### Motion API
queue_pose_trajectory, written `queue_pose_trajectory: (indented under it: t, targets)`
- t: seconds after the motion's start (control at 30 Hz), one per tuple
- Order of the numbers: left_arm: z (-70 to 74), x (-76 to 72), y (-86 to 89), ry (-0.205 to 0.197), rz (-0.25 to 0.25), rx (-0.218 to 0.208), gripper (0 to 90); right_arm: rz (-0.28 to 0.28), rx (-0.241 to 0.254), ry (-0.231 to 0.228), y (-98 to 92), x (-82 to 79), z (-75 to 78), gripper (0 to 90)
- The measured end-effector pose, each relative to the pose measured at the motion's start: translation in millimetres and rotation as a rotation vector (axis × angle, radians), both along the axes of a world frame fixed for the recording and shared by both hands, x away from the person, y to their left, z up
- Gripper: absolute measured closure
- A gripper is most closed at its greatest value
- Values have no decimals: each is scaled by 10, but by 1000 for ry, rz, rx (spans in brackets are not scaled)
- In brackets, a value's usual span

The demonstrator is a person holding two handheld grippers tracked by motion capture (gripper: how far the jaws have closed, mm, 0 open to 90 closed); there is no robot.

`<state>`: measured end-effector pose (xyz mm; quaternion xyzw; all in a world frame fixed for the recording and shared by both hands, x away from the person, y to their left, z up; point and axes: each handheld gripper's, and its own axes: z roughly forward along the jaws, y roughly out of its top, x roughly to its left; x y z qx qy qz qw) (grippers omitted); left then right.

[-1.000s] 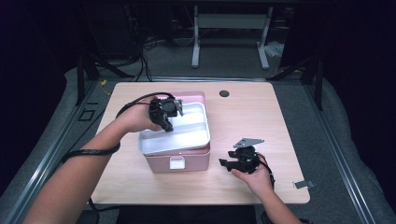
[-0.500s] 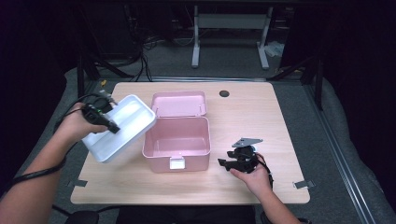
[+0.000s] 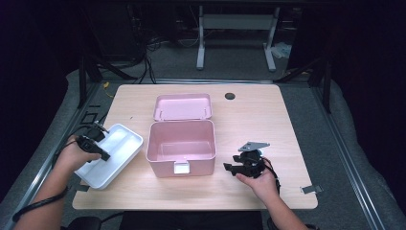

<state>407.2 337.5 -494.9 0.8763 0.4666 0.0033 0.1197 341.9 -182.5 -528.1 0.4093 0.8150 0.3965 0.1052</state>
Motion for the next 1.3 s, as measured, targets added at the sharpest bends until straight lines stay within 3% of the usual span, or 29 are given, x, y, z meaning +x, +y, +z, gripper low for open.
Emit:
queue_pose_trajectory:
  t: [0.17, 0.37, 0.43, 0.57, 0.63, 0.67, 0.7, 0.8, 0.83, 0.87, 0.9, 0.97, 1.0, 1.03, 1.07, 1.13, 1.27, 1.3]
  targets:
    - [-204, -9, -100, 3, 7, 26, 891, 12, 5, -15, -6, -20, 22, 453]
    - [-303, -98, -59, -16, 38, 6, 879, 23, -27, -44, 24, -47, 51, 447]
    - [-307, -156, -29, -42, 71, -14, 846, 21, -53, -67, 44, -54, 84, 444]
    - [-224, -226, -1, -104, 55, -26, 678, 30, -97, -87, 78, -47, 136, 430]
    - [-167, -276, 24, -156, 67, -65, 632, 48, -116, -93, 103, -40, 167, 419]
    - [-167, -276, 24, -156, 67, -65, 607, 23, -184, -87, 119, -53, 213, 414]
    - [-145, -316, 34, -179, 76, -102, 582, 88, -94, -80, 123, -18, 203, 412]
    - [-140, -341, 43, -180, 83, -123, 548, 92, -128, -74, 145, -8, 288, 411]
    - [-136, -357, 47, -174, 97, -123, 537, 75, -216, -83, 169, -1, 413, 411]
    - [-136, -357, 47, -174, 97, -123, 537, 72, -256, -81, 173, 3, 464, 410]
    - [-142, -371, 45, -162, 114, -141, 537, 130, -157, -90, 176, 51, 460, 407]
    - [-141, -380, 48, -152, 115, -150, 534, 106, -285, -69, 186, 67, 597, 424]
    - [-141, -380, 48, -152, 115, -150, 533, 131, -282, -61, 187, 97, 627, 437]
    - [-136, -394, 47, -148, 99, -154, 530, 174, -228, -65, 188, 135, 631, 446]
    - [-136, -394, 47, -148, 99, -154, 517, 174, -228, -65, 188, 135, 631, 446]
    - [-114, -406, 60, -157, 108, -153, 491, 189, -323, -67, 181, 219, 744, 444]
    - [-94, -411, 70, -158, 113, -157, 483, 206, -373, -36, 165, 325, 815, 416]
    - [-90, -413, 72, -160, 112, -160, 472, 222, -389, -5, 149, 417, 869, 403]
